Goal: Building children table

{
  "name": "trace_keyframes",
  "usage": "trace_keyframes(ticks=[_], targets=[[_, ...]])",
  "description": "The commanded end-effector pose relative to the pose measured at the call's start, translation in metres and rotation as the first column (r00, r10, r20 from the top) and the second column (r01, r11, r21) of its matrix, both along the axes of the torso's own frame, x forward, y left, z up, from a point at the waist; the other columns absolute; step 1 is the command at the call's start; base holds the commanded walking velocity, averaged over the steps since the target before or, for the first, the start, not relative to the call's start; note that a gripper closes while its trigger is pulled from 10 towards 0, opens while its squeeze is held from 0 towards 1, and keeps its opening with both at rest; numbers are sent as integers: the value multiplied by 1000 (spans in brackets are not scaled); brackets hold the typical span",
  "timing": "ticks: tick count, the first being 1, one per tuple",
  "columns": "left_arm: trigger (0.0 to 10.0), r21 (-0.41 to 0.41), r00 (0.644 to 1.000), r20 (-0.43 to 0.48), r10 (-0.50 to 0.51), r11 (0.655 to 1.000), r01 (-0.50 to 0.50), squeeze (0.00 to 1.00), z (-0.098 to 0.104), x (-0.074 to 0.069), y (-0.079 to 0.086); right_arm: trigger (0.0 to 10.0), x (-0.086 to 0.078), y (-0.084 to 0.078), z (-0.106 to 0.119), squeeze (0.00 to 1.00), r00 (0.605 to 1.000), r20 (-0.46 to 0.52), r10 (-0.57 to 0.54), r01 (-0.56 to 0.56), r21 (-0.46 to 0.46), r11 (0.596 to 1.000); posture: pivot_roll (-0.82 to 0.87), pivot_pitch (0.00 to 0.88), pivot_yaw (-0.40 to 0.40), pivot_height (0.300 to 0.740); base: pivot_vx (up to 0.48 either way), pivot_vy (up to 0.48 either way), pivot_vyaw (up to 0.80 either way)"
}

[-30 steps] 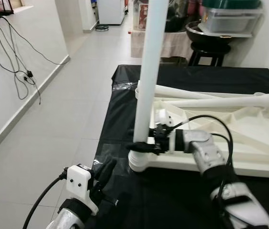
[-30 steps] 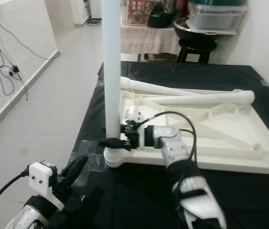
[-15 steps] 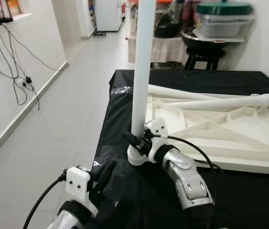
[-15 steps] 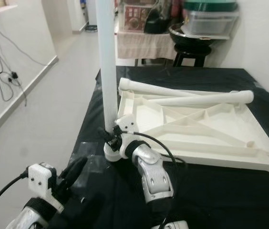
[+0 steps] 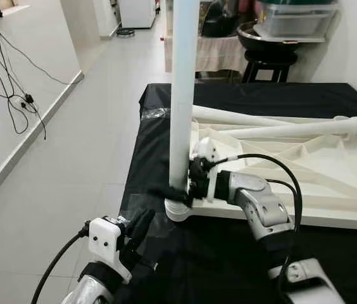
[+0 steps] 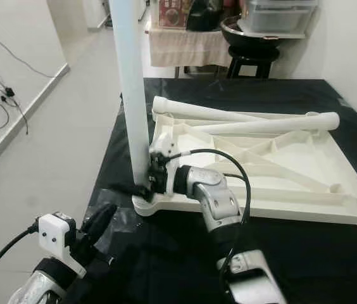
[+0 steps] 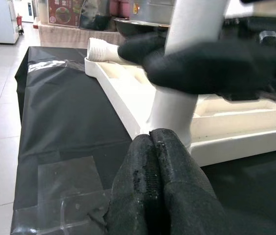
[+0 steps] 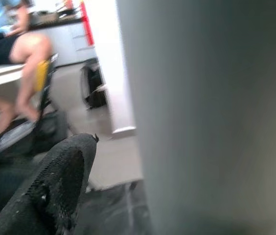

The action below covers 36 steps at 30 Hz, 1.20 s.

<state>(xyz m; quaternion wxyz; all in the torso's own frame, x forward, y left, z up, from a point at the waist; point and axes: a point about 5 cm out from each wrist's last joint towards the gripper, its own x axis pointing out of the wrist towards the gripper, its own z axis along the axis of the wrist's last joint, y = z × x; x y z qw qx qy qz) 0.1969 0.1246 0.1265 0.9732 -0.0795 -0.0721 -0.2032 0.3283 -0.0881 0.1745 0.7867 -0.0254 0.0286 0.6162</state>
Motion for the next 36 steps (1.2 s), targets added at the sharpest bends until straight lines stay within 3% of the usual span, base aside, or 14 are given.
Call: trace_keyframes(ticks=[1,5,6,7,8,10,11,26,27,28,29,30,32,36], targets=[[10000,0,1000,-18,6,1000,-6,0,-4,0,2,10000,-1,1,0,0,995,6,101,-101,-25,995,-7,48,-2,740,0,0,0],[10000,2,1000,-20,6,1000,-6,0,-4,0,2,10000,6,-4,3,0,979,-33,202,-203,-48,978,0,45,0,740,0,0,0],[10000,3,1000,-20,6,1000,-6,0,-5,0,2,7373,9,-4,4,0,973,-75,219,-223,-36,974,3,45,-1,740,0,0,0],[10000,3,1000,-20,6,1000,-6,0,-5,0,2,7373,9,-4,4,0,973,-75,219,-223,-36,974,3,45,-1,740,0,0,0],[10000,3,1000,-21,6,1000,-6,0,-5,0,2,3961,11,-4,4,0,968,-97,231,-235,-27,972,5,45,-1,740,0,0,0],[10000,3,1000,-21,6,1000,-6,0,-5,0,2,3961,11,-4,4,0,968,-97,231,-235,-27,972,5,45,-1,740,0,0,0],[10000,4,1000,-21,6,1000,-6,0,-5,0,2,0,13,-5,3,0,966,-111,232,-236,-21,972,6,45,0,740,0,0,0],[10000,2,1000,-23,4,1000,-4,0,-6,-3,1,0,2,-32,-12,0,986,-92,142,-144,-18,989,-5,52,-8,740,0,0,0],[10000,2,1000,-23,4,1000,-4,0,-6,-4,1,0,-1,-22,-21,0,997,-74,-36,33,-43,999,-4,54,-14,740,0,0,0],[10000,2,1000,-23,5,1000,-5,0,-5,-4,2,0,-2,-12,-32,0,908,-115,-404,401,-45,915,-11,60,-9,740,0,0,0],[10000,4,1000,-24,6,1000,-6,0,-5,-5,3,0,-19,-1,-44,0,818,-136,-558,554,-68,829,-16,66,-1,740,0,0,0],[10000,5,1000,-25,6,1000,-5,0,-5,-5,4,0,-34,7,-51,0,794,-115,-598,590,-97,802,-19,64,2,740,0,0,0],[10000,6,1000,-25,5,1000,-5,0,-5,-5,4,0,-42,13,-56,0,815,-107,-569,560,-107,822,-28,58,2,740,0,0,0],[10000,3,1000,-27,1,1000,-1,0,-5,-5,3,0,-34,7,-60,0,812,-127,-570,557,-121,821,-4,63,-10,740,0,0,0]])
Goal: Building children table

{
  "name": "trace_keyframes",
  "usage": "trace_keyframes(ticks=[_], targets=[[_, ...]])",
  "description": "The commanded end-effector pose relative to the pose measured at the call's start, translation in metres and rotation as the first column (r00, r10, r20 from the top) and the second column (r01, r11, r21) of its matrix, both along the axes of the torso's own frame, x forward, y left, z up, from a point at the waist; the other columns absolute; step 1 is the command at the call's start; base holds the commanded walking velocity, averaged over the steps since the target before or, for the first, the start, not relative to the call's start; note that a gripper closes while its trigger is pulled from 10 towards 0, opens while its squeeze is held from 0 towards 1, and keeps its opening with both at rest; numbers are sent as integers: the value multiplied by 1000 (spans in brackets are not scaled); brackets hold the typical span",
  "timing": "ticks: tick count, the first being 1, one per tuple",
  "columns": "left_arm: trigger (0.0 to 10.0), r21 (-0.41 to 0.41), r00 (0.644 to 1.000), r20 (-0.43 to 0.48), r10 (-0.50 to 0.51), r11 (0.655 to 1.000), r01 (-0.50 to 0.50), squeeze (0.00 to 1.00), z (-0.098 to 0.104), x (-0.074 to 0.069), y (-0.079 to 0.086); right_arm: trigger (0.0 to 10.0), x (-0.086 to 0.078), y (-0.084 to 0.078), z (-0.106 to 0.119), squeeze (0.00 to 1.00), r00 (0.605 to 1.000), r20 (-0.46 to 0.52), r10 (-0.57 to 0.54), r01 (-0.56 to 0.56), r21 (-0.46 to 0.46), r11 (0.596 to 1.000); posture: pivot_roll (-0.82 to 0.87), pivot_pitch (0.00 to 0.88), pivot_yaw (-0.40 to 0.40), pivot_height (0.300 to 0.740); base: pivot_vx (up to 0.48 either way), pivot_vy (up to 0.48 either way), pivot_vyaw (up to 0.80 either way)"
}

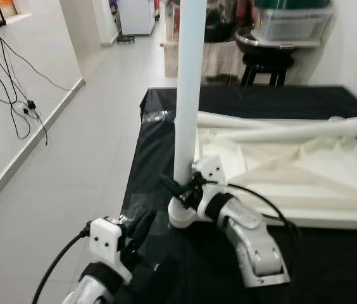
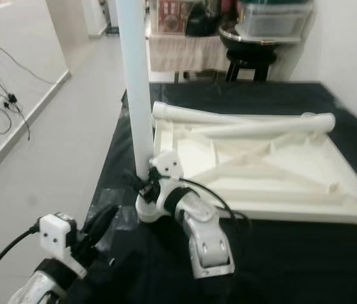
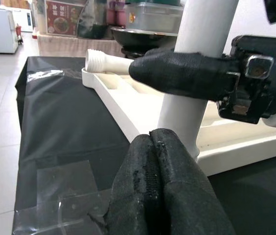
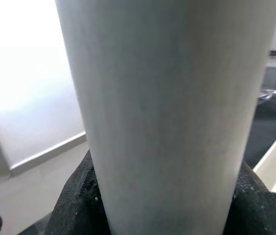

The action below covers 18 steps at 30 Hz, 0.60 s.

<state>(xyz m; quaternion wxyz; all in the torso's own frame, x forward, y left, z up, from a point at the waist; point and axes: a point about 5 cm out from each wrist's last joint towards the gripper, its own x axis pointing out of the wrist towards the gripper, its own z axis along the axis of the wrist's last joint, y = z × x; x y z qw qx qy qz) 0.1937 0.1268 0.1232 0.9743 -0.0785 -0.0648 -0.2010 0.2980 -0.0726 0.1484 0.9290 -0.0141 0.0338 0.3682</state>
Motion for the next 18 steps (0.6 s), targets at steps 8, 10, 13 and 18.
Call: trace_keyframes(ticks=[8,10,13,18], targets=[[10000,0,1000,-9,5,1000,-5,0,0,-2,2,10000,3,-7,-30,1000,979,-202,2,-8,-30,1000,-7,70,-3,740,0,0,0],[10000,-1,1000,-9,3,1000,-3,0,0,-2,2,10000,7,-4,-21,1000,977,-202,71,-69,16,997,-7,69,0,740,0,0,0],[10000,-3,1000,-10,1,1000,-1,0,0,-1,2,10000,12,3,-1,1000,967,-168,193,-179,96,979,-10,66,1,740,0,0,0],[10000,-3,1000,-10,-1,1000,1,0,0,1,1,10000,20,2,28,824,888,-19,460,-458,46,888,-3,57,2,740,0,0,0]])
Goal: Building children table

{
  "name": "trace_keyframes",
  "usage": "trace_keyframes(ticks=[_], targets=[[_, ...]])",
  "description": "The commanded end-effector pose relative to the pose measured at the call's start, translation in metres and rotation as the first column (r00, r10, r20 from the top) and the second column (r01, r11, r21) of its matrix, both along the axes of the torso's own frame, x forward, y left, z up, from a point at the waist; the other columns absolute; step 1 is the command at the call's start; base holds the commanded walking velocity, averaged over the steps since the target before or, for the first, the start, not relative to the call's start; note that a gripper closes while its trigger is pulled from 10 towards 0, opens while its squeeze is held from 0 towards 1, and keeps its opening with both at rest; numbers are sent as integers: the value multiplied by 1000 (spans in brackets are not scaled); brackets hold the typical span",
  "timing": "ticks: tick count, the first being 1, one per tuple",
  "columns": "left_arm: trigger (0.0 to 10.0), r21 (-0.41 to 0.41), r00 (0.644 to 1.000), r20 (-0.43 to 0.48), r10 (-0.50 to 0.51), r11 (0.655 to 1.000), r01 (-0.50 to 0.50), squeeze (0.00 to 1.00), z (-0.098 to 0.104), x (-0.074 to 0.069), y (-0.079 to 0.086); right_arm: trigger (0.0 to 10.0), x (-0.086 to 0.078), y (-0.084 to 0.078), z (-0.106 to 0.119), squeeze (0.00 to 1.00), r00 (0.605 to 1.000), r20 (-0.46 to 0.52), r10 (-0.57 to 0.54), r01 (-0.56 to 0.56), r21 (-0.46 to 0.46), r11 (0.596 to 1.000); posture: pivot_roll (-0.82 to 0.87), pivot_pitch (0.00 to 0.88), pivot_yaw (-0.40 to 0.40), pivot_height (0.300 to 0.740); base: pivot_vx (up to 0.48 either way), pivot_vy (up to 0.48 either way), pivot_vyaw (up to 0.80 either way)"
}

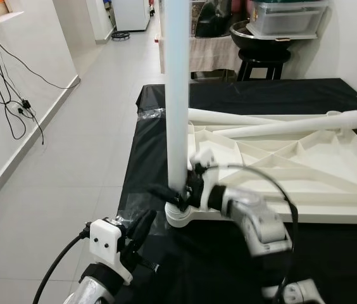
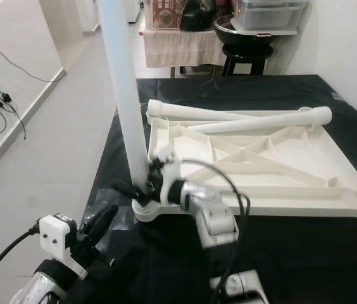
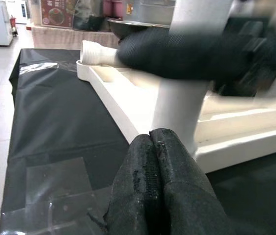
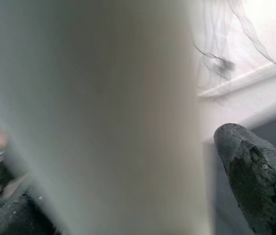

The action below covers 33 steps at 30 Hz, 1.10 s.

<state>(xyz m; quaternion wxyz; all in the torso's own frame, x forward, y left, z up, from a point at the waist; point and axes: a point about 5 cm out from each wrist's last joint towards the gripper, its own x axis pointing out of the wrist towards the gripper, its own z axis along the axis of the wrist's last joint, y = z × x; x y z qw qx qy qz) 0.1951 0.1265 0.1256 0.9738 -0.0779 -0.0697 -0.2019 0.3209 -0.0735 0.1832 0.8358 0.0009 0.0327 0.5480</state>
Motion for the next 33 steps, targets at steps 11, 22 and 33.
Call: trace_keyframes(ticks=[11,22,33], targets=[[10000,-2,1000,-19,3,1000,-3,0,-4,1,1,10000,20,-15,-12,0,934,-88,346,-353,-88,931,12,44,1,740,0,0,0],[10000,-6,1000,-19,2,1000,-2,0,-4,0,-1,0,26,-18,-14,0,908,-106,405,-414,-83,907,12,50,0,740,0,0,0],[10000,-8,1000,-19,1,1000,-2,0,-3,-4,0,0,12,-29,-40,0,982,-63,179,-186,-116,976,4,72,-10,740,0,0,0]])
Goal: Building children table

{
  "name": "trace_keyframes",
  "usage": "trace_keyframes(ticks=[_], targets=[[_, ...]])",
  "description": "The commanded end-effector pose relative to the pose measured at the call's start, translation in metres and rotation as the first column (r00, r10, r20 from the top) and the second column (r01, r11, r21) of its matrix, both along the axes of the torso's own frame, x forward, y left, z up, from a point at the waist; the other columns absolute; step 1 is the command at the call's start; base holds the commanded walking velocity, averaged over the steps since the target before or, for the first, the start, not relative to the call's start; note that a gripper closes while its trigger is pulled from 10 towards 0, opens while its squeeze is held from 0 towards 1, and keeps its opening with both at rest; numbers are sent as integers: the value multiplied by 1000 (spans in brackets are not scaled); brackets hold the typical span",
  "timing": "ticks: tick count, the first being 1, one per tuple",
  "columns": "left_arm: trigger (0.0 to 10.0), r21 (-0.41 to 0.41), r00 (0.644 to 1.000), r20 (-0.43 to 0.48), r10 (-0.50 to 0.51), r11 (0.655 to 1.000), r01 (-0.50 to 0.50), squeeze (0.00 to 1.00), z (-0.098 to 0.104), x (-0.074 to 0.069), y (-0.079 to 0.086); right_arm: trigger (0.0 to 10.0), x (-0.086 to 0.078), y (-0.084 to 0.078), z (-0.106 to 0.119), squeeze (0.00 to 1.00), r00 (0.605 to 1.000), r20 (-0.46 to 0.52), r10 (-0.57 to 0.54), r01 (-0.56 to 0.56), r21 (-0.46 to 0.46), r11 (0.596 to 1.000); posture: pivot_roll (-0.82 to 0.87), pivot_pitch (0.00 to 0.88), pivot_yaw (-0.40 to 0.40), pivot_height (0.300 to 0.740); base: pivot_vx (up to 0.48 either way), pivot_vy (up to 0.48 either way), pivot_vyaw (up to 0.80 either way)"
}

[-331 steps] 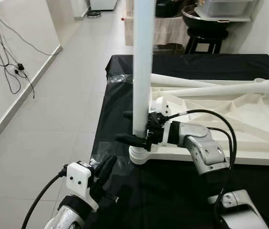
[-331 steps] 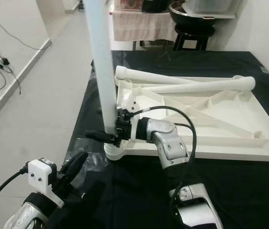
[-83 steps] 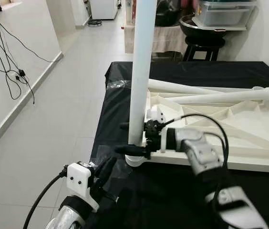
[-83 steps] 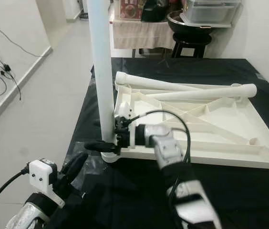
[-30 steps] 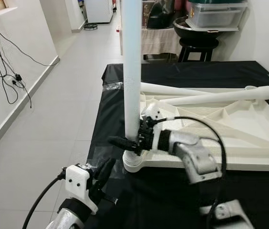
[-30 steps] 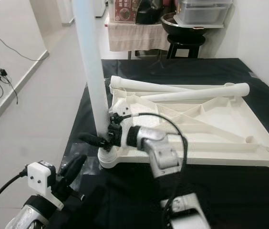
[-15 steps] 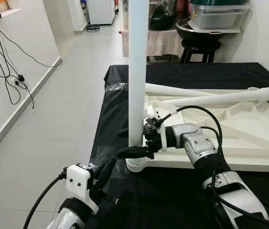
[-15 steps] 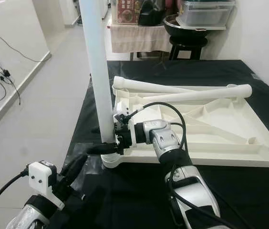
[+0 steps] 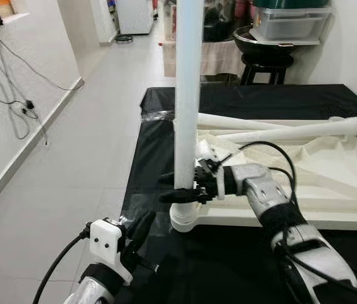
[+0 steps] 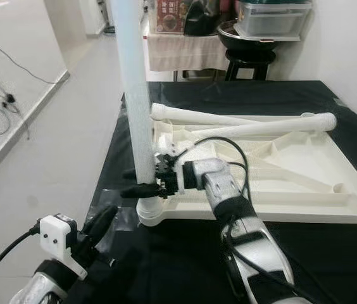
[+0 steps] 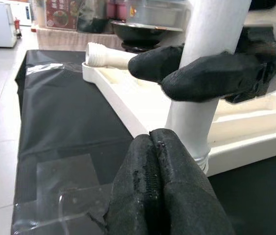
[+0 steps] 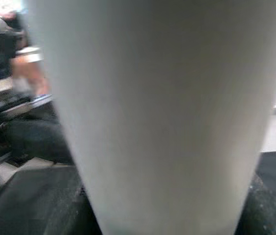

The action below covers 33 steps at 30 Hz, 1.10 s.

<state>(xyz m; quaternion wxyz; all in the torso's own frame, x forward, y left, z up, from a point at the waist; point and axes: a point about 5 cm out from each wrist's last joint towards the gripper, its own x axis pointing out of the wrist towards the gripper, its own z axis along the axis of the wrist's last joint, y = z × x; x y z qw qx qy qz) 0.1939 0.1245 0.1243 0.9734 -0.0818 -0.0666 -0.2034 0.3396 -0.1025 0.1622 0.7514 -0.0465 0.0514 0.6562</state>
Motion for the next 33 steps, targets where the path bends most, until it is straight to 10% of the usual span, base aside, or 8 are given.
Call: trace_keyframes(ticks=[1,16,17,18,19,27,28,33], targets=[[10000,-1,1000,-12,6,1000,-6,0,-1,-2,2,0,-6,0,-20,0,994,-57,-97,95,-40,995,4,72,-10,740,0,0,0],[10000,5,1000,-20,12,1000,-12,0,-2,-5,5,0,-25,21,-43,0,698,0,-716,716,-31,698,4,70,-5,740,0,0,0],[10000,6,1000,-20,14,1000,-14,0,-2,-5,5,10000,-23,22,-40,0,722,-6,-692,692,-14,722,4,70,-5,740,0,0,0],[10000,6,1000,-20,14,1000,-14,0,-2,-5,5,10000,-23,24,-36,945,745,-10,-667,666,-9,745,3,65,-7,740,0,0,0],[10000,5,1000,-20,14,1000,-14,0,-2,-4,5,10000,-22,25,-32,1000,769,-16,-640,640,3,769,4,64,-5,740,0,0,0],[10000,3,1000,-21,7,1000,-7,0,-3,-2,3,10000,-6,25,8,1000,958,-7,-286,285,115,952,6,50,1,740,0,0,0],[10000,3,1000,-21,7,1000,-7,0,-3,-2,3,10000,-6,25,10,0,980,11,-199,197,101,975,5,48,3,740,0,0,0],[10000,4,1000,-22,7,1000,-7,0,-3,-1,4,10000,-7,28,9,0,1000,17,-15,14,42,999,7,46,7,740,0,0,0]])
